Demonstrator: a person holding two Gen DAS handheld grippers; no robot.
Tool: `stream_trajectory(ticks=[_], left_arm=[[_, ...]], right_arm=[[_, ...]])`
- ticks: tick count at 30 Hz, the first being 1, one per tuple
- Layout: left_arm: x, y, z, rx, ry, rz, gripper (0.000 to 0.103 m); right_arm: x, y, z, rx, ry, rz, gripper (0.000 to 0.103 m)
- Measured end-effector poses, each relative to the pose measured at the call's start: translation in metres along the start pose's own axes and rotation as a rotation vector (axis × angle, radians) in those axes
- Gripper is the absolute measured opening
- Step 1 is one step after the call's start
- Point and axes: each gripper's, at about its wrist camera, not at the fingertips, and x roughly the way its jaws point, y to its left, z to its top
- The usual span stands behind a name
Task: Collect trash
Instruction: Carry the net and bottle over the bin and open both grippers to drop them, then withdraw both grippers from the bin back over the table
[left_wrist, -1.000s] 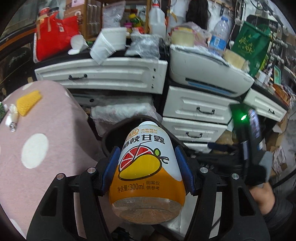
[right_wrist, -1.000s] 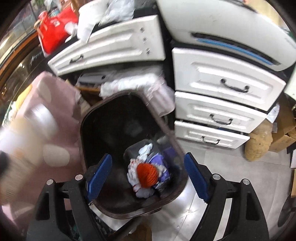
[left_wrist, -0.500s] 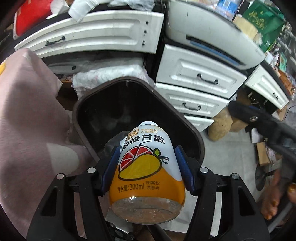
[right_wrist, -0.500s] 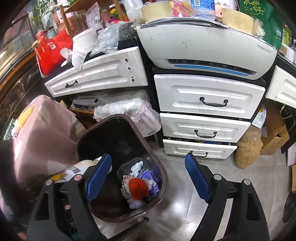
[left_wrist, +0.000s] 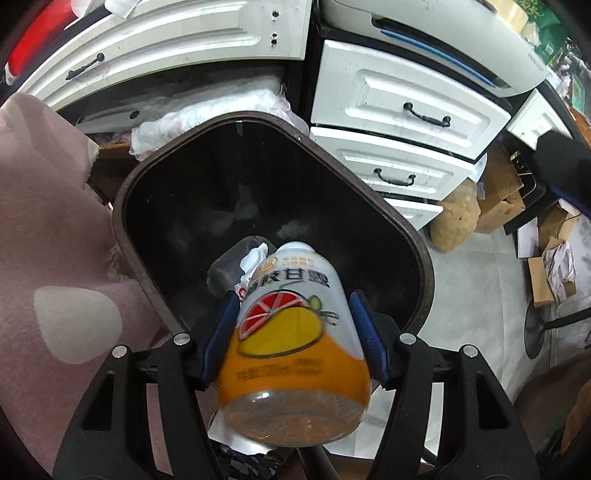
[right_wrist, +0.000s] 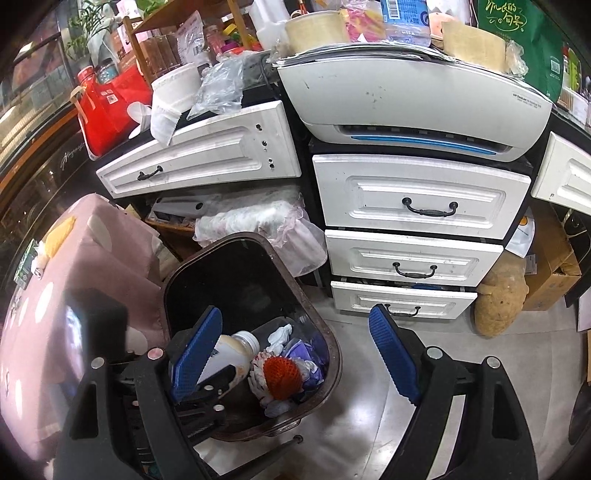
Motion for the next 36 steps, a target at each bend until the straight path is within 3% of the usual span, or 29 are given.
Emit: stream_trajectory(ticks=[1,3,6,14,22,24,27,30,36], left_arm=[[0.001,-0.001,0.0,0.01,0.004,0.005,0.066],[0.0,-0.004,-0.002,0.032,0.006,0.007,0.081],[-0.008,-0.006,-0.004,0.054,-0.02,0.042,0.087],[-0.044,0.007,-0.014,-0.027,-0.086,0.03,0.089],[-0.107,0.024,-0.028,-0.108,-0.227,-0.002,0.092],[-0.121,0.029,-0.033,-0.115,-0.244,-0.071,0.091],[-0.151,0.033,-0.039,-0.143,-0.307,-0.032,0.094],[-0.178,0.034,-0.043,-0.13,-0.366,-0.065,0.095],[-0.224,0.052,-0.055,-0.14,-0.461,-0.042,0.096]], right_arm=[[-0.001,0.001,0.0,-0.002,-0.002,-0.002,0.081],[-0.002,0.001,0.001,-0.003,-0.006,-0.004,0.084],[-0.004,0.002,0.001,-0.006,-0.013,-0.006,0.086],[-0.012,0.004,0.005,-0.012,-0.043,-0.006,0.092],[-0.024,0.016,0.011,-0.027,-0.073,0.029,0.095],[-0.029,0.02,0.014,-0.033,-0.085,0.047,0.095],[-0.037,0.03,0.018,-0.051,-0.107,0.067,0.096],[-0.044,0.04,0.023,-0.062,-0.13,0.088,0.097],[-0.053,0.064,0.028,-0.104,-0.144,0.143,0.097]])
